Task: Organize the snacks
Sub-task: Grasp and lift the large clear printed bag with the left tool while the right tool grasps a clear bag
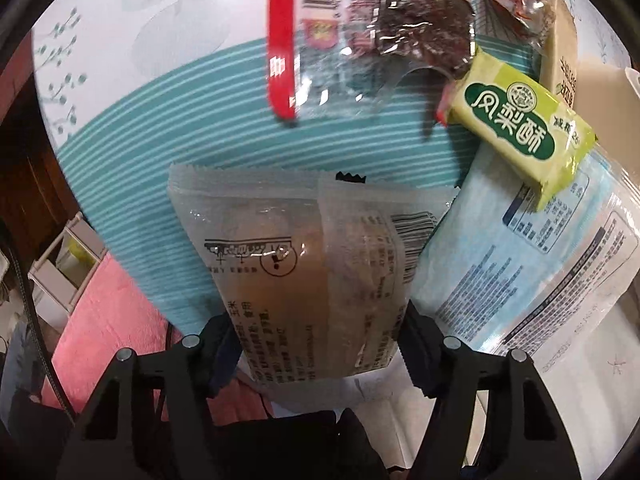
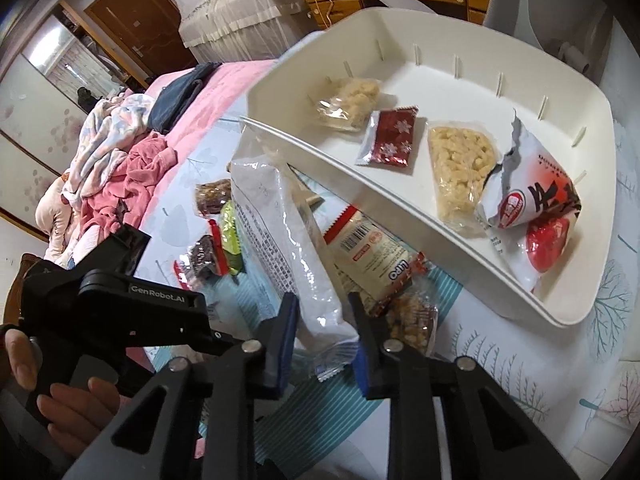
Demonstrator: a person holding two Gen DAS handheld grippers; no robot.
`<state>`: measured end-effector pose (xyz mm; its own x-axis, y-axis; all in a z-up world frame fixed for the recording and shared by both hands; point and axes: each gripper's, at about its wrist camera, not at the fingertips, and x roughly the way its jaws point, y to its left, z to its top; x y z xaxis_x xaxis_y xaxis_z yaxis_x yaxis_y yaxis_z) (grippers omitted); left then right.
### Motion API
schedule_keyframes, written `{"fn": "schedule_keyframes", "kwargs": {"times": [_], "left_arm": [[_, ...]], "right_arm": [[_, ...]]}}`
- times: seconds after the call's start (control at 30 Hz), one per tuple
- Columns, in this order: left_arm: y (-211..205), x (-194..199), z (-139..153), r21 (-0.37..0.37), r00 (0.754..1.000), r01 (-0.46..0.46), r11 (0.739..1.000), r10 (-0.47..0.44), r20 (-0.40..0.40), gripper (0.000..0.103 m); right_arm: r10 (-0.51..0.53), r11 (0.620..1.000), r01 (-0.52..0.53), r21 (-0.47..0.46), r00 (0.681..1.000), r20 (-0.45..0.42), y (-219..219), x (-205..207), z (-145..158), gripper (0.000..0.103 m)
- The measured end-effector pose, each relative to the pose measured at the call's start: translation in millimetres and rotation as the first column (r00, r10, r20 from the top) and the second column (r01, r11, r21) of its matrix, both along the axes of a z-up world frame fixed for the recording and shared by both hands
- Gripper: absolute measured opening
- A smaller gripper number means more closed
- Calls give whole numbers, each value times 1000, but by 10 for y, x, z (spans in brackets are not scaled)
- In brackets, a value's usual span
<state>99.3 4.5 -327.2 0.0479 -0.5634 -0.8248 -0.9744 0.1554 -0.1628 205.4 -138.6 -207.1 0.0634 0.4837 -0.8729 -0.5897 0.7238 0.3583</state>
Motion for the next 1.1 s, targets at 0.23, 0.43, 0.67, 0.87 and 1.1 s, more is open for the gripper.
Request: {"fn": "schedule_keyframes", "kwargs": {"times": [0.23, 0.43, 0.67, 0.87, 1.1], "left_arm": [[-14, -153, 145, -17, 1000, -20, 1000, 21, 22, 67], [-4, -314, 337, -2, 999, -19, 1000, 19, 49, 67], [138, -417, 579, -7, 997, 2, 1000, -2, 74, 67], [226, -275, 941, 64, 988, 103, 993, -109, 107, 67], [316, 152, 1346, 160, 942, 270, 950, -295, 163, 67]], "right_arm": [[22, 999, -26, 47, 997, 73, -3, -185, 266, 12], [11, 995, -22, 98, 994, 111, -81, -337, 465, 7], [-26, 986, -4, 169, 984, 174, -214, -471, 771, 6], [-89, 967, 30, 252, 970, 225, -330, -537, 1067, 6], [-135, 951, 41, 308, 947, 292, -392, -481, 1380, 5]]}}
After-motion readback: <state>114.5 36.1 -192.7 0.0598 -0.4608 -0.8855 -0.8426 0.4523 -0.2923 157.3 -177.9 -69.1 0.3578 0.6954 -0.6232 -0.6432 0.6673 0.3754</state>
